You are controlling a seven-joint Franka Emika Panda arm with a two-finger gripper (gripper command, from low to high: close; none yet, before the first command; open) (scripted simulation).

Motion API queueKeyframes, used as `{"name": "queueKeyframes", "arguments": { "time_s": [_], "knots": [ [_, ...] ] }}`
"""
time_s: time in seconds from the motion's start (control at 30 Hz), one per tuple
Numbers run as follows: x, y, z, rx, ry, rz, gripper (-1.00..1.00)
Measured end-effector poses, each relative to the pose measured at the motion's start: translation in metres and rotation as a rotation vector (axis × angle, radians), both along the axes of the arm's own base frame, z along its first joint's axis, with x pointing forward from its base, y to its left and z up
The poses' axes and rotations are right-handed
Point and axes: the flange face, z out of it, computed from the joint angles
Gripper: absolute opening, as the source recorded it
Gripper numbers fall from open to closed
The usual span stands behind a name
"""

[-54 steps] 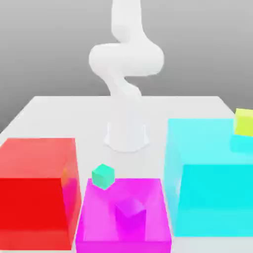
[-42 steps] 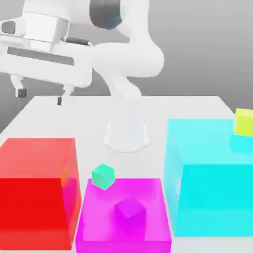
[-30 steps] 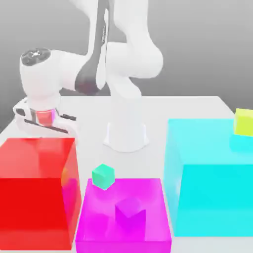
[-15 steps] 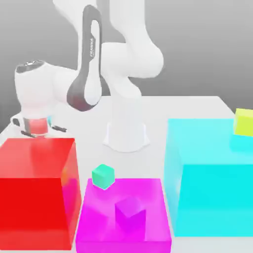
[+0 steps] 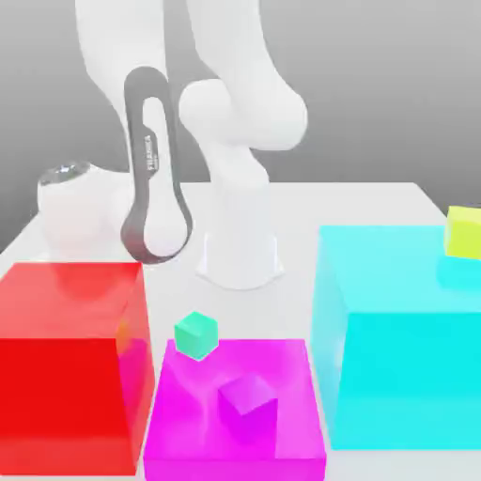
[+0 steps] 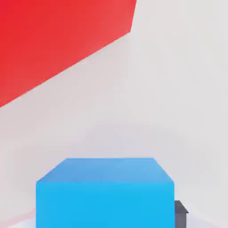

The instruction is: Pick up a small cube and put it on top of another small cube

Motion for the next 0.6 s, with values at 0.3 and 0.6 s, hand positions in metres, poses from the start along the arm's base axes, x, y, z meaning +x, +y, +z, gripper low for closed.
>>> {"name": "queueKeyframes", "arguments": {
  "time_s": [0.3,0.6],
  "knots": [
    [0.004,0.004,0.061,0.015,0.061,0.075,-1.0],
    [0.026,0.039,0.115,-0.007,0.22,0.162,-1.0]
  ]
}}
